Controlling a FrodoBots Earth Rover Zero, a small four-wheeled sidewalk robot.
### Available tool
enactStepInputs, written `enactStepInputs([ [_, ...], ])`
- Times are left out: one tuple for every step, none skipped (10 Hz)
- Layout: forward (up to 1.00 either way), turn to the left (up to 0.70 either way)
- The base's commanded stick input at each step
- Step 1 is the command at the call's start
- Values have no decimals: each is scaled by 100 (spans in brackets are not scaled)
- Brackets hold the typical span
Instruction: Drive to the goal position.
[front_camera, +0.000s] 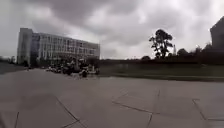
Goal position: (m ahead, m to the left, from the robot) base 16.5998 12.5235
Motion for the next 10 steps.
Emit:
enactStepInputs([
  [100,3],
  [100,0],
  [100,0],
  [100,0],
  [100,0],
  [100,0],
  [100,0],
  [100,0],
  [100,40],
  [100,40],
])
